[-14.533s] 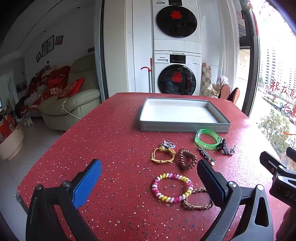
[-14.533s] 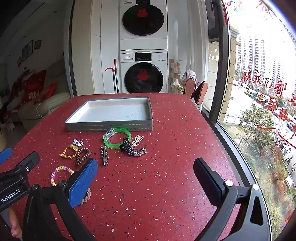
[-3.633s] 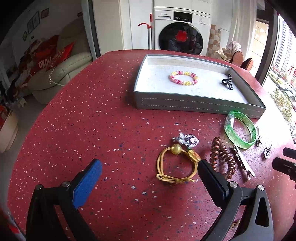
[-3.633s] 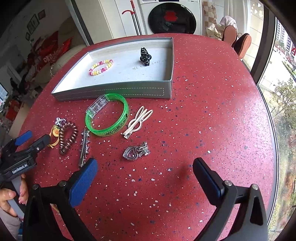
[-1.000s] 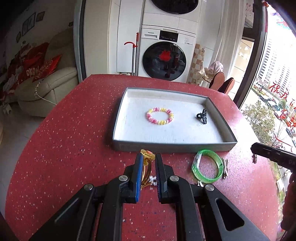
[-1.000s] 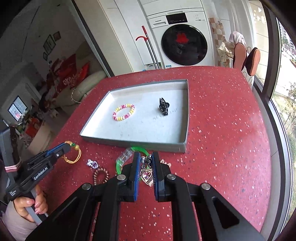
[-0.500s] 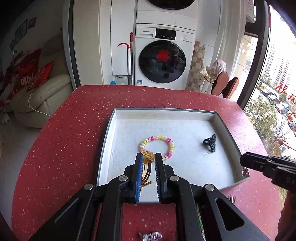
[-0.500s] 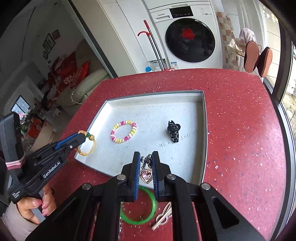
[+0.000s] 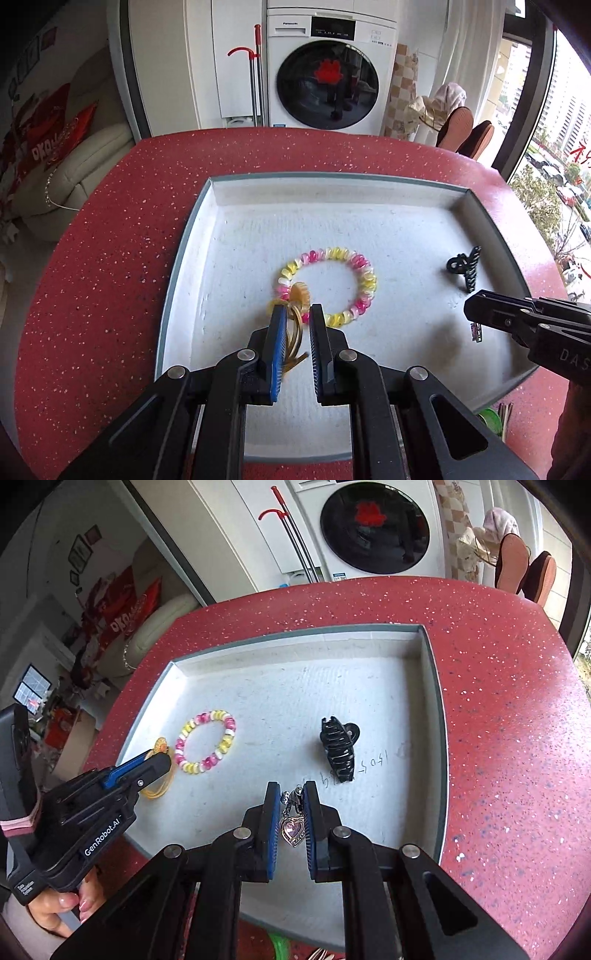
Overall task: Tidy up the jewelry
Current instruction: 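Carry the yellow cord bracelet with the left tool while the right tool carries the heart pendant to the tray, then release the cord bracelet with the left tool while the right tool releases the pendant in the tray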
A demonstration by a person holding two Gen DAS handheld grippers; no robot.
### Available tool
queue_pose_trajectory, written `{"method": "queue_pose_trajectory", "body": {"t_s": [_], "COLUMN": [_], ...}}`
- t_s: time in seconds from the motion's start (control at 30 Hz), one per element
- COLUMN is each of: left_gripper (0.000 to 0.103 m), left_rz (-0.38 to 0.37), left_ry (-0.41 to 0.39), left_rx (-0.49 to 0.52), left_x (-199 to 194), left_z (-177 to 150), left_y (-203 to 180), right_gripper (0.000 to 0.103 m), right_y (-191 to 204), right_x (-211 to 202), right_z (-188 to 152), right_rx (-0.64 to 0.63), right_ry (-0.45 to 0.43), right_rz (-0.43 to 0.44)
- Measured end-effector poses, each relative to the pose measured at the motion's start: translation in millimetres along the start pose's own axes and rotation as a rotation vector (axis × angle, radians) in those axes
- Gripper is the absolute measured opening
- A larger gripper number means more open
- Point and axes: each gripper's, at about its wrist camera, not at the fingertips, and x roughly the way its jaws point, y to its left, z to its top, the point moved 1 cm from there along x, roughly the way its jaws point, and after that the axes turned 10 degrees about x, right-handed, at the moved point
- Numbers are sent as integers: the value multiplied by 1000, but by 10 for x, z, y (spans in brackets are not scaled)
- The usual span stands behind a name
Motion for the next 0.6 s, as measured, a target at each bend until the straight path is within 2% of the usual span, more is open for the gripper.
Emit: {"method": "queue_pose_trajectory", "body": {"t_s": [0.3, 0.53, 0.6], "left_gripper": [31, 31, 31], "left_rz": [62, 123, 122], "left_ry": [-2, -12, -12], "left_rx": [19, 63, 65], "left_x": [145, 155, 146], "left_z": [111, 138, 128], "left_y": [-44, -110, -112], "right_gripper": [14, 16, 20], "right_y": [10, 72, 63], "right_x": [132, 131, 128], "right_z": [155, 130, 130], "right_rx": [-21, -53, -43], "right_ry": [-34, -28, -21], "right_rz": [-65, -83, -80]}}
